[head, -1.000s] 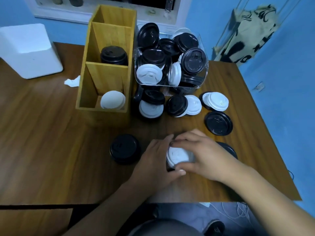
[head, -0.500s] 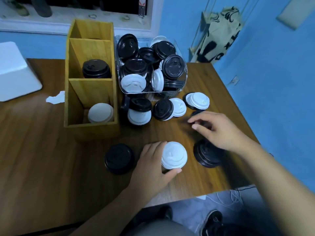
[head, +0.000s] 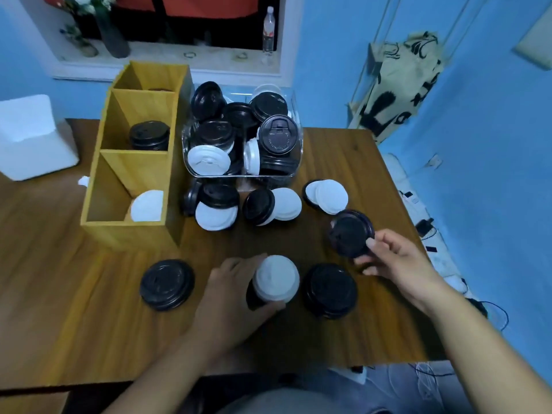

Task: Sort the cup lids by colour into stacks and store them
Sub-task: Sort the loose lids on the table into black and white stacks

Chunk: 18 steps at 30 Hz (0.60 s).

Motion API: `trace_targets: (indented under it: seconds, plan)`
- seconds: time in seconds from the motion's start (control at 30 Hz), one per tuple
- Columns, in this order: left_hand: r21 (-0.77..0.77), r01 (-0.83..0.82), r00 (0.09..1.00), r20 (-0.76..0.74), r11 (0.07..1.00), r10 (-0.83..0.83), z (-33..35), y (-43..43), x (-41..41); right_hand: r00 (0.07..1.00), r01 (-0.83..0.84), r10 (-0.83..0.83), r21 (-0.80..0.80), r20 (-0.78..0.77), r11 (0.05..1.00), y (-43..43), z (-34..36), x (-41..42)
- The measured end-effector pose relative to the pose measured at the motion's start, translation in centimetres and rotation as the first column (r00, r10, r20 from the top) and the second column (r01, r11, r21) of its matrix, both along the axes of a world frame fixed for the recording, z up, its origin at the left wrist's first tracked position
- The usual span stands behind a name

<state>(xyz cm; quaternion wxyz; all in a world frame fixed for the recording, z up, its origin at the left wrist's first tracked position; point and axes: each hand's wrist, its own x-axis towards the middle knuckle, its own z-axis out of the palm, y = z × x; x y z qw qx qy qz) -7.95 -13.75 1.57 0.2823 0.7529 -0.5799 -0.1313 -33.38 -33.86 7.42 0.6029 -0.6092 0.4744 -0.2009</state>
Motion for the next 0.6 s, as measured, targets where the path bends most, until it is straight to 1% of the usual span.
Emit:
trace_targets:
  seconds: [0.03, 0.07, 0.1, 0.13, 0.2, 0.3, 0.37, 0.4, 0.43, 0.47, 0.53, 0.57, 0.6]
  plan:
    - [0.011, -0.023, 1.0, 0.001, 1.0, 0.023, 0.1, -0.4, -0.2, 0.997, 0.048, -0.056, 0.149, 0.051, 0.988, 0.3, -0.1, -0.5]
    - [0.016, -0.037, 0.999, -0.002, 0.999, 0.037, 0.2, -0.7, -0.4, 0.994, 0.071, -0.091, 0.253, 0.065, 0.965, 0.4, -0.2, -1.0]
    - [0.015, -0.045, 0.999, -0.005, 0.999, 0.046, 0.2, -0.9, -0.6, 0.993, 0.075, -0.099, 0.311, 0.061, 0.947, 0.3, -0.3, -1.4]
    - [0.013, -0.051, 0.999, -0.003, 0.999, 0.051, 0.2, -1.0, -0.7, 0.995, 0.074, -0.094, 0.332, 0.043, 0.941, 0.2, -0.4, -1.9]
    - [0.014, -0.059, 0.998, 0.009, 0.998, 0.059, 0.2, -1.0, -1.0, 0.998, 0.068, -0.063, 0.32, -0.024, 0.945, -0.1, -0.1, -2.5]
    - [0.035, -0.077, 0.997, 0.013, 0.996, 0.077, 0.1, -1.0, -1.2, 0.972, 0.048, 0.002, 0.207, -0.234, 0.977, -0.6, 0.4, -3.3]
    - [0.049, -0.09, 0.996, 0.007, 0.995, 0.089, 0.1, -1.1, -1.3, 0.898, -0.047, 0.068, 0.059, -0.434, 0.997, -1.1, 0.6, -3.8]
    - [0.049, -0.091, 0.996, 0.007, 0.995, 0.091, 0.2, -1.1, -1.4, 0.833, -0.14, 0.1, -0.033, -0.545, 0.99, -1.3, 0.6, -3.8]
    - [0.044, -0.089, 0.996, 0.011, 0.995, 0.089, 0.2, -1.1, -1.4, 0.764, -0.247, 0.111, -0.129, -0.636, 0.96, -1.4, 0.6, -3.8]
    - [0.035, -0.085, 0.996, 0.018, 0.996, 0.085, 0.3, -1.1, -1.5, 0.718, -0.346, 0.101, -0.227, -0.689, 0.91, -1.6, 0.4, -3.8]
    - [0.018, -0.079, 0.996, 0.031, 0.997, 0.078, 0.3, -1.1, -1.6, 0.697, -0.499, 0.097, -0.384, -0.711, 0.777, -2.0, -0.2, -3.2]
    - [0.018, -0.077, 0.996, 0.035, 0.997, 0.077, 0.4, -1.1, -1.6, 0.695, -0.555, 0.127, -0.416, -0.707, 0.72, -2.1, -0.4, -2.7]
    - [0.021, -0.076, 0.996, 0.037, 0.997, 0.075, 0.4, -1.1, -1.6, 0.688, -0.597, 0.167, -0.42, -0.706, 0.684, -2.3, -0.6, -2.2]
